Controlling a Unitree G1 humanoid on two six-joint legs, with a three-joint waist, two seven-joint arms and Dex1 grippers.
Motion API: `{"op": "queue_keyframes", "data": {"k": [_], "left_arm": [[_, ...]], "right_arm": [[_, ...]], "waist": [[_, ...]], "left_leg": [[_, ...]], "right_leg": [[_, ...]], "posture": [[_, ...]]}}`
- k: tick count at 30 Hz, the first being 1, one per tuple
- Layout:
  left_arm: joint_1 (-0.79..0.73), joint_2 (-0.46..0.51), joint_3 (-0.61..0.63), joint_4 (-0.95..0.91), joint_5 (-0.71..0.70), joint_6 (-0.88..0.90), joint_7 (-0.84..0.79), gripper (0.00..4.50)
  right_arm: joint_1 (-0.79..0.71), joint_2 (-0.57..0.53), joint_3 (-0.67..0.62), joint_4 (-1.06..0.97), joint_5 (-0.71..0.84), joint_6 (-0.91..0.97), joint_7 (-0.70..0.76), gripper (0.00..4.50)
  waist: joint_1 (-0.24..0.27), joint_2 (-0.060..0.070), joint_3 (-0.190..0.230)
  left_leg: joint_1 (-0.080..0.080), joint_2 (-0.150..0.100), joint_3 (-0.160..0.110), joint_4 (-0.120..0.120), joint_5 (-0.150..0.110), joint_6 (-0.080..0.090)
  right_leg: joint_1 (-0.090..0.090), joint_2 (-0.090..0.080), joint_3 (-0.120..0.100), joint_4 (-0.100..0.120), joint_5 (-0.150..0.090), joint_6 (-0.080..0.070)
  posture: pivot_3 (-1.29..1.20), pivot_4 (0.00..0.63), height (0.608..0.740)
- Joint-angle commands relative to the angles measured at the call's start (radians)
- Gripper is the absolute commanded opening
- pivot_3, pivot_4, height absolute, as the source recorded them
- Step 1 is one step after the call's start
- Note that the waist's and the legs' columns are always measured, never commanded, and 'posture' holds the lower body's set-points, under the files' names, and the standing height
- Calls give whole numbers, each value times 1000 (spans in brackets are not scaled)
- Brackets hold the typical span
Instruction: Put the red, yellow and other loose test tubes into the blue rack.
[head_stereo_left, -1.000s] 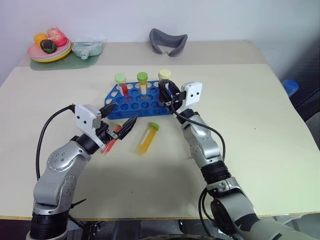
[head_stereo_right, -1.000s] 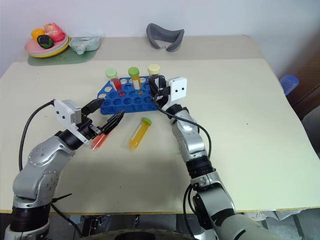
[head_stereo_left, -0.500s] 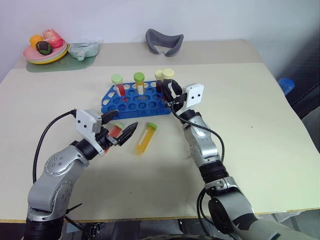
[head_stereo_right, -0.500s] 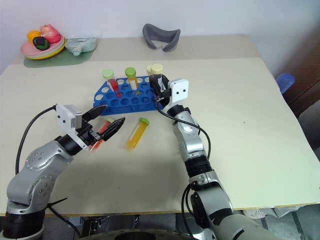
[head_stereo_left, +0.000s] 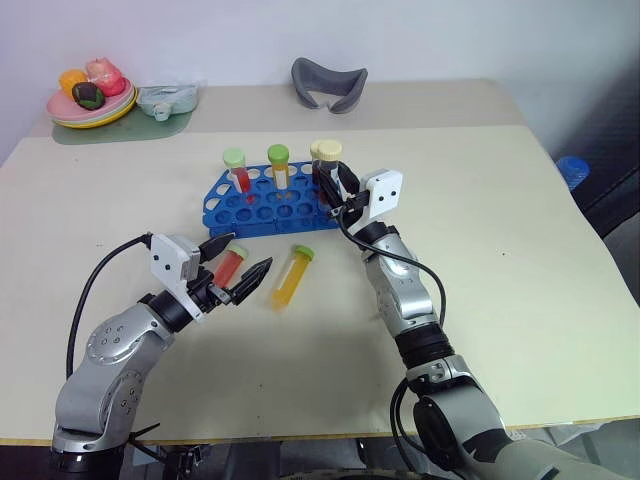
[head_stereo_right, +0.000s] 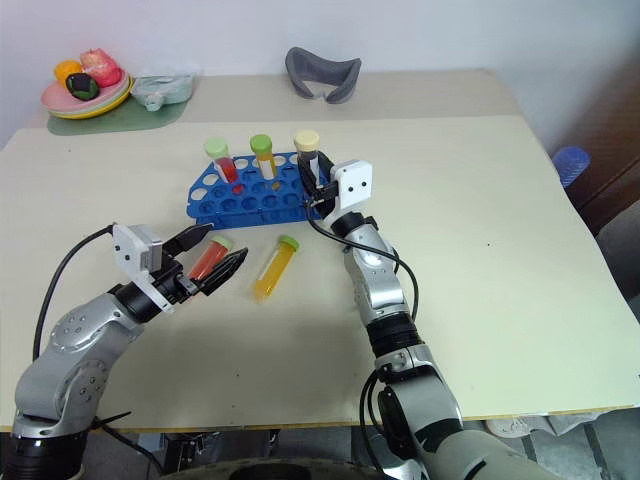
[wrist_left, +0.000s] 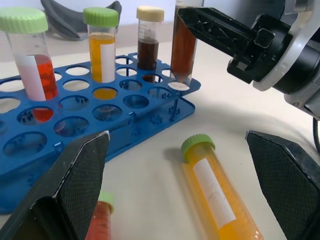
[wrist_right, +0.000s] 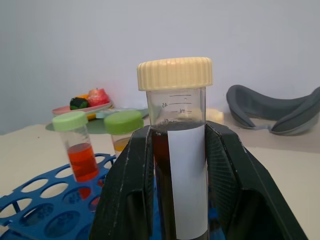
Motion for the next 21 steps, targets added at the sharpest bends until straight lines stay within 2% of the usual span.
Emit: {"op": "queue_keyframes", "data": {"k": [1,21], "left_arm": [[6,5,16,-21,7,-31,-7,4500],[-5,10,11,-28,5,-22,5,4500]], "right_arm": [[-16,15,-3,11,-6,-22,2,1193],[14,19,7,8,-12,-39,17,1193]], "waist": [[0,0,0],[0,0,0]], "left_leg": [[0,0,0,0,0,0],[1,0,0,0,0,0]], "right_leg": [[0,0,0,0,0,0],[0,0,0,0,0,0]], "posture": [[0,150,740],[0,150,740]]}}
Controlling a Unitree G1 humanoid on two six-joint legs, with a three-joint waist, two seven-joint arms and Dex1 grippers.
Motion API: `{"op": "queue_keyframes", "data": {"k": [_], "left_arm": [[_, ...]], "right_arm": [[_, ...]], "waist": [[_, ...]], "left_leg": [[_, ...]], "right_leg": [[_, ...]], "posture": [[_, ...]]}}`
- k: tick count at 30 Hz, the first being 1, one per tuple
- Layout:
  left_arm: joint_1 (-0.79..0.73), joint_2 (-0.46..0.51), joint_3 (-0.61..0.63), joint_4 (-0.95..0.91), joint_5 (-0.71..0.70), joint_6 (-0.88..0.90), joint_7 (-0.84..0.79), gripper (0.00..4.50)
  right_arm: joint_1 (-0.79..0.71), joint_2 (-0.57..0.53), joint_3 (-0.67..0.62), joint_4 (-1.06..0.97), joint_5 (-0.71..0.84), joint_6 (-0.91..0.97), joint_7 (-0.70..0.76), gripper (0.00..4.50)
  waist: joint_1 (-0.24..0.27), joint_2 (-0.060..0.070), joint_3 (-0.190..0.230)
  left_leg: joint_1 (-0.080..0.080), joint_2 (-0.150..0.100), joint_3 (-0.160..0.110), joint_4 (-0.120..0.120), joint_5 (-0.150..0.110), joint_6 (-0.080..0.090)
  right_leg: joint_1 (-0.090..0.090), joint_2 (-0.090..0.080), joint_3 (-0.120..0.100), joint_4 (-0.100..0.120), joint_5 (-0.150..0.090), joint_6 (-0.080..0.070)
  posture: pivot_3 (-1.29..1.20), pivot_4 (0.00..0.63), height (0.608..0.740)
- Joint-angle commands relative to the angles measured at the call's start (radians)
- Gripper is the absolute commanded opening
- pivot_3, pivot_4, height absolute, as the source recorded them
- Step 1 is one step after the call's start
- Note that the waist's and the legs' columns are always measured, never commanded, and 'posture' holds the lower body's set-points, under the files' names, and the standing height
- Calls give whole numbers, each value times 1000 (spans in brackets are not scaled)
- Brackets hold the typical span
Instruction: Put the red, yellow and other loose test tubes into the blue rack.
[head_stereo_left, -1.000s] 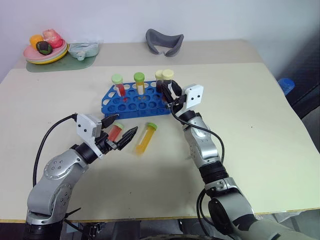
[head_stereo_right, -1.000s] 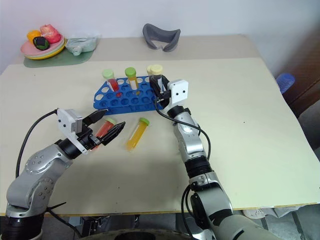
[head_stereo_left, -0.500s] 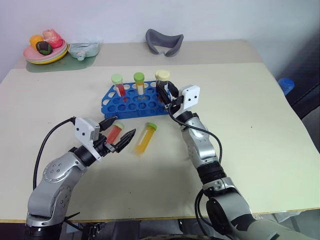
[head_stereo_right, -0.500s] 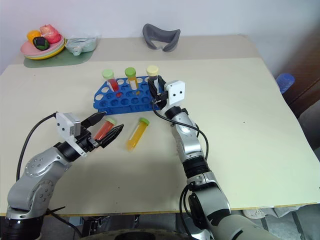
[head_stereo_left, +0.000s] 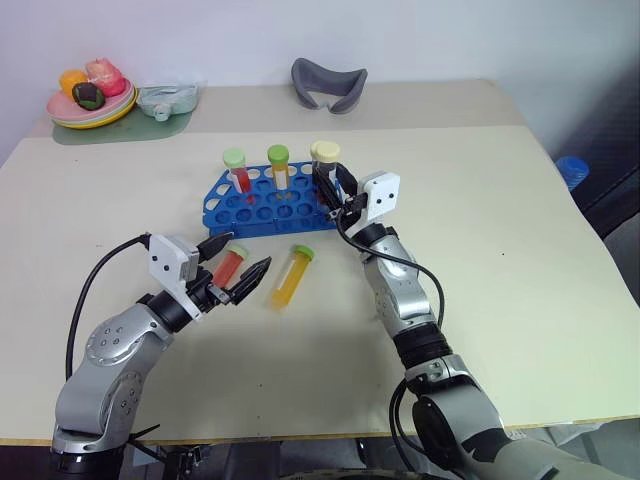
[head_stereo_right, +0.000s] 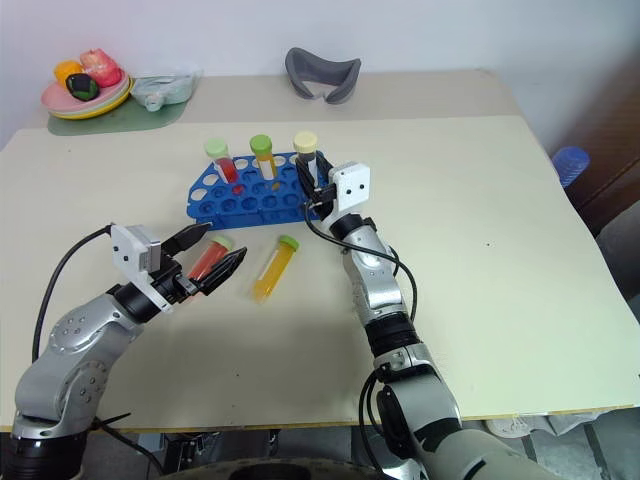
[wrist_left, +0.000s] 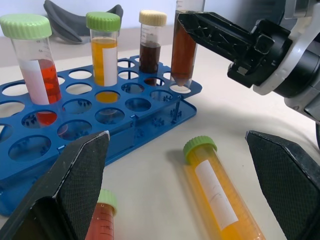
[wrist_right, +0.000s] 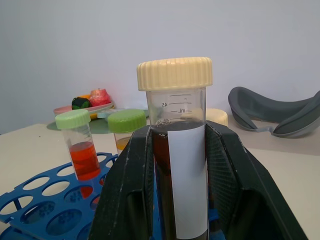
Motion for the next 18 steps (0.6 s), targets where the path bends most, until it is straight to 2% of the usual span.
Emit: {"op": "queue_keyframes", "data": {"k": [1,18], "left_arm": [[-7,10,12,-27,-1,-6,1,4500],[-6,12,17,-18,0,-13,-7,4500]], "right_arm": [[13,18,6,-19,-1,2,5,1193],[36,17,2,-43,11,11,19,1193]], "waist": [[0,0,0],[0,0,0]], "left_leg": [[0,0,0,0,0,0],[0,0,0,0,0,0]], "right_leg": [[0,0,0,0,0,0],[0,0,0,0,0,0]], "posture": [[0,150,740],[0,150,740]]}}
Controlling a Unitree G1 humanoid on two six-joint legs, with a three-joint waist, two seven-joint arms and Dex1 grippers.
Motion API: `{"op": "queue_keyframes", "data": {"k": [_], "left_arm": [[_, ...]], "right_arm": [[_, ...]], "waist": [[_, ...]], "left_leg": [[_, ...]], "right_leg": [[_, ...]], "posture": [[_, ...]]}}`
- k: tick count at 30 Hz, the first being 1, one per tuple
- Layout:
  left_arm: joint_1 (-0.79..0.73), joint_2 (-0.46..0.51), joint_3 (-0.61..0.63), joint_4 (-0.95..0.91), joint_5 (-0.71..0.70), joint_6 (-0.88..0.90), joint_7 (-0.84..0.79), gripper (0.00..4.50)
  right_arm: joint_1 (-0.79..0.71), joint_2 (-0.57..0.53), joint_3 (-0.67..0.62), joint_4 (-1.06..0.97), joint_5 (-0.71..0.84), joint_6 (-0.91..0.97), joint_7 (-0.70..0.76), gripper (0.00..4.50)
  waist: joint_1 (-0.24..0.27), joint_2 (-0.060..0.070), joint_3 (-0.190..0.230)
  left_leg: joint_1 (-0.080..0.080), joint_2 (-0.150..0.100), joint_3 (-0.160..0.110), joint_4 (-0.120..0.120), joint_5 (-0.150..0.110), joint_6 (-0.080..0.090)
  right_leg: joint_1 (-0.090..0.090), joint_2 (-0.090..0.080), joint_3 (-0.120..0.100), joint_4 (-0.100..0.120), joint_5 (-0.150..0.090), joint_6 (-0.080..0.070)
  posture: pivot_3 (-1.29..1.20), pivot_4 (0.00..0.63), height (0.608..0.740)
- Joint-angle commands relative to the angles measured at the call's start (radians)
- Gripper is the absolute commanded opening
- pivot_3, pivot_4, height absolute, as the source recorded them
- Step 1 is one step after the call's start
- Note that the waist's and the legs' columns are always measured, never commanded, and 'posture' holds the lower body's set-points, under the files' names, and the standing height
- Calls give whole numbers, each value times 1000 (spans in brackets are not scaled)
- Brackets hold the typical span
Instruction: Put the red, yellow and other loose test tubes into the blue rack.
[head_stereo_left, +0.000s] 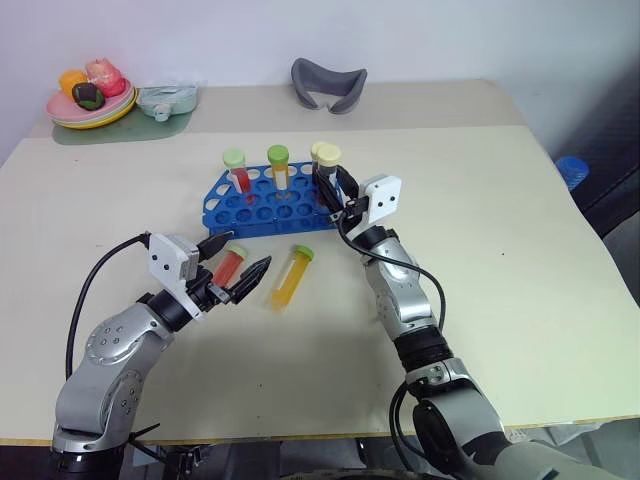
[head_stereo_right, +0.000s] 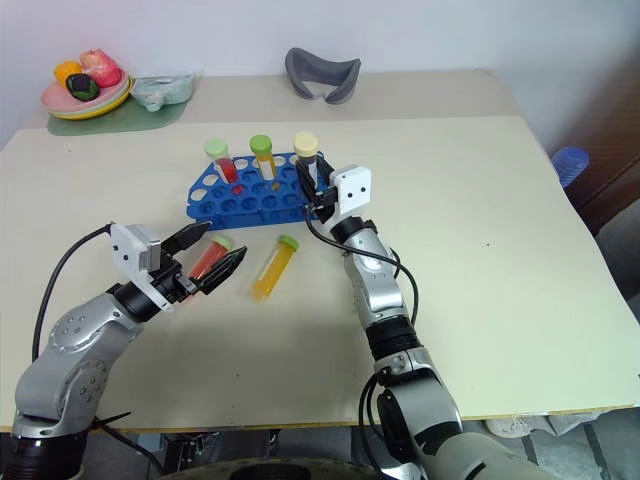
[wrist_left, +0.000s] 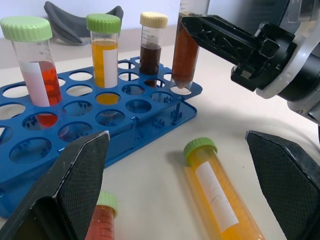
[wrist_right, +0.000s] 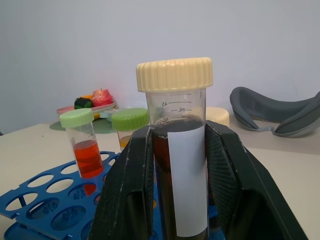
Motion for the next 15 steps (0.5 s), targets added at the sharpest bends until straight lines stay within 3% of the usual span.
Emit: {"op": "queue_keyframes", "data": {"k": [1,15], "left_arm": [[-2,12,18,-17,-1,-14,-7,4500],[-2,14,20,-7,1,-22,-15,4500]], "right_arm": [[14,15,4,-21,3,11,4,1193],[29,11,0,-50,11,17,7,1193]], "waist": [[0,0,0],[0,0,0]], "left_leg": [[0,0,0,0,0,0],[0,0,0,0,0,0]], "right_leg": [[0,0,0,0,0,0],[0,0,0,0,0,0]], "posture": [[0,150,740],[0,150,740]]}}
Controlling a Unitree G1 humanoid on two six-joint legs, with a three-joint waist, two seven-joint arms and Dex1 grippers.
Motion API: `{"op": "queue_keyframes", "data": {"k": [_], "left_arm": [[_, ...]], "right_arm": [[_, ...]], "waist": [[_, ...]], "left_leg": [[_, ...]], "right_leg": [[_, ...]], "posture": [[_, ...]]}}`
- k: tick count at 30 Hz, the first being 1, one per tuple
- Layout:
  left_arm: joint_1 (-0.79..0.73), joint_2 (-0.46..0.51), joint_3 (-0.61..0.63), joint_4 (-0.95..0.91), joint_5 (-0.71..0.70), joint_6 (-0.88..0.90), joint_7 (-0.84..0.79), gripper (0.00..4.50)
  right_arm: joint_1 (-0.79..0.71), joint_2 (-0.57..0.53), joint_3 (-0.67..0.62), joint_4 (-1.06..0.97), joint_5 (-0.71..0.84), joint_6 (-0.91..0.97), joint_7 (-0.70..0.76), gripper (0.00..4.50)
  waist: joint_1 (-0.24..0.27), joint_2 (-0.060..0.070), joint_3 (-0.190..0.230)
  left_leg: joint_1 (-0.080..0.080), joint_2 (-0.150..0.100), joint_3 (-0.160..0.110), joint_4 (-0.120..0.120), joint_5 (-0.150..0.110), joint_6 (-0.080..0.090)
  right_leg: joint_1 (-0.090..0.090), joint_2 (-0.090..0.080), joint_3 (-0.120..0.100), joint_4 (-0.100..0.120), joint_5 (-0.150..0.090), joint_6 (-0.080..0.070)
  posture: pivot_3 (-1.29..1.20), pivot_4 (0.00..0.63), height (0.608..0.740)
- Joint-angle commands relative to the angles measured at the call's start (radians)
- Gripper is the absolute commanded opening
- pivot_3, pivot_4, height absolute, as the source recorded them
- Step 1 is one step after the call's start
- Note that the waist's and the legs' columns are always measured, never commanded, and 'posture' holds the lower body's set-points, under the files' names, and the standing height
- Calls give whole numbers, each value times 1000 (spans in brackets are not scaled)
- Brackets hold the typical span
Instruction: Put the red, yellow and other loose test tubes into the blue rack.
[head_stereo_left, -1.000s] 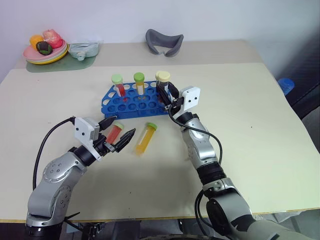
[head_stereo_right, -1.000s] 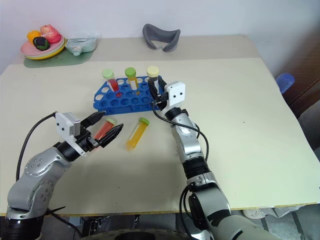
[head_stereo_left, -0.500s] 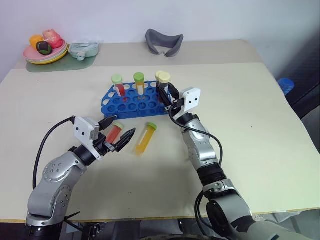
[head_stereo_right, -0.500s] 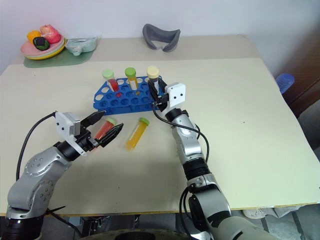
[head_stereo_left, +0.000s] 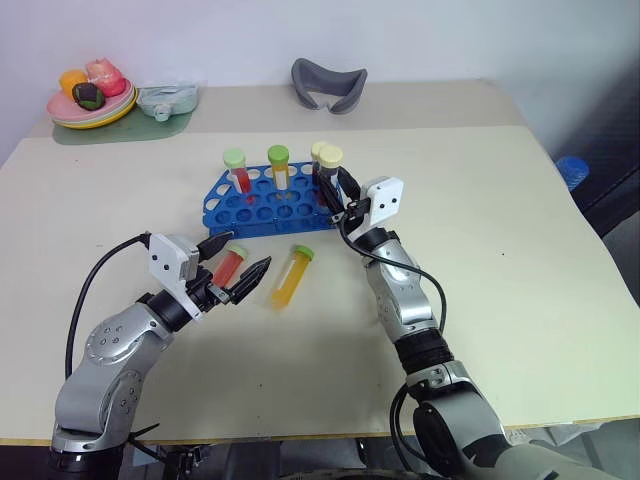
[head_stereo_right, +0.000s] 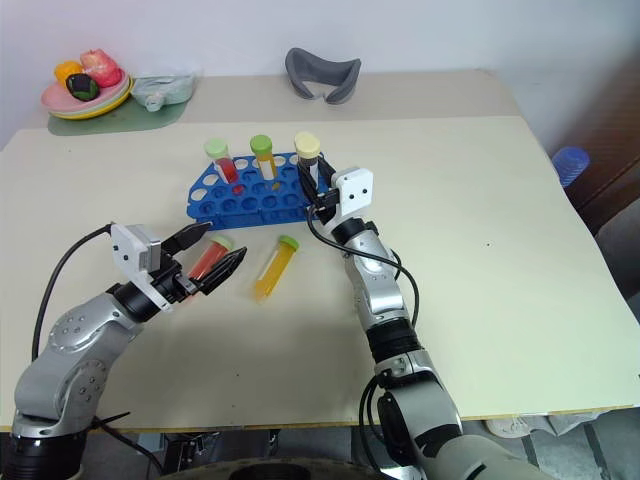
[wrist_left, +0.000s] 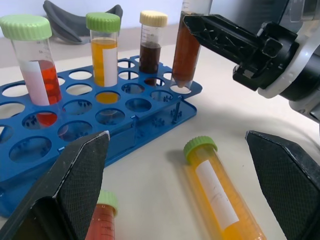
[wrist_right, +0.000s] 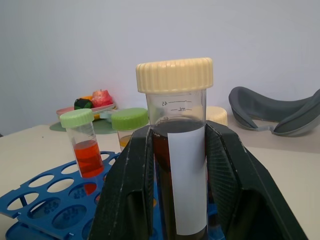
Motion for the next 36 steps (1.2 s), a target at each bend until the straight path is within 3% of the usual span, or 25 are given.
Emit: {"op": "queue_keyframes", "data": {"k": [1,14,17,21,23,28,32,36], "left_arm": [[-2,9,18,-15,1,-22,-9,4500],[-5,3,12,-9,6,-27,-16,4500],[-5,3,12,-10,7,-24,-14,4500],[-13,13,12,-24,5,4,-1,4500],[-25,22,11,-43,-1,36,15,4500],[-116,101,-33,-143,-34,248,79,4500],[-337,203,-123,-252,-138,631,164,4500],[-538,223,-211,-224,-186,906,196,4500]], "right_arm": [[17,8,1,-35,8,13,7,1193],[23,3,-4,-40,-1,24,7,1193],[15,5,-5,-39,9,31,15,2283],[8,3,1,-59,-9,30,1,4363],[6,-4,-4,-85,-7,43,-5,4439],[19,-76,-61,-220,30,121,-16,4439],[69,-238,-118,-374,92,257,63,4439],[125,-413,-93,-486,139,374,238,4439]], "waist": [[0,0,0],[1,0,0],[0,0,0],[0,0,0],[1,0,0],[3,0,0],[23,0,0],[21,0,0]], "left_leg": [[0,0,0,0,0,0],[0,0,0,0,0,0],[0,0,0,0,0,0],[0,0,0,0,0,0],[0,0,0,0,0,0],[0,0,0,0,0,0],[-1,-1,-1,1,0,0],[0,-1,-1,-1,-1,1]], "right_leg": [[0,0,0,0,0,0],[0,0,0,0,0,0],[0,0,0,0,0,0],[0,0,0,0,0,0],[0,0,0,0,0,0],[0,0,0,0,0,0],[1,-1,-1,-2,0,0],[2,0,-1,-4,0,0]], "posture": [[0,150,740],[0,150,740],[0,150,740],[0,150,740],[0,150,740],[0,150,740],[0,150,740],[0,150,740]]}}
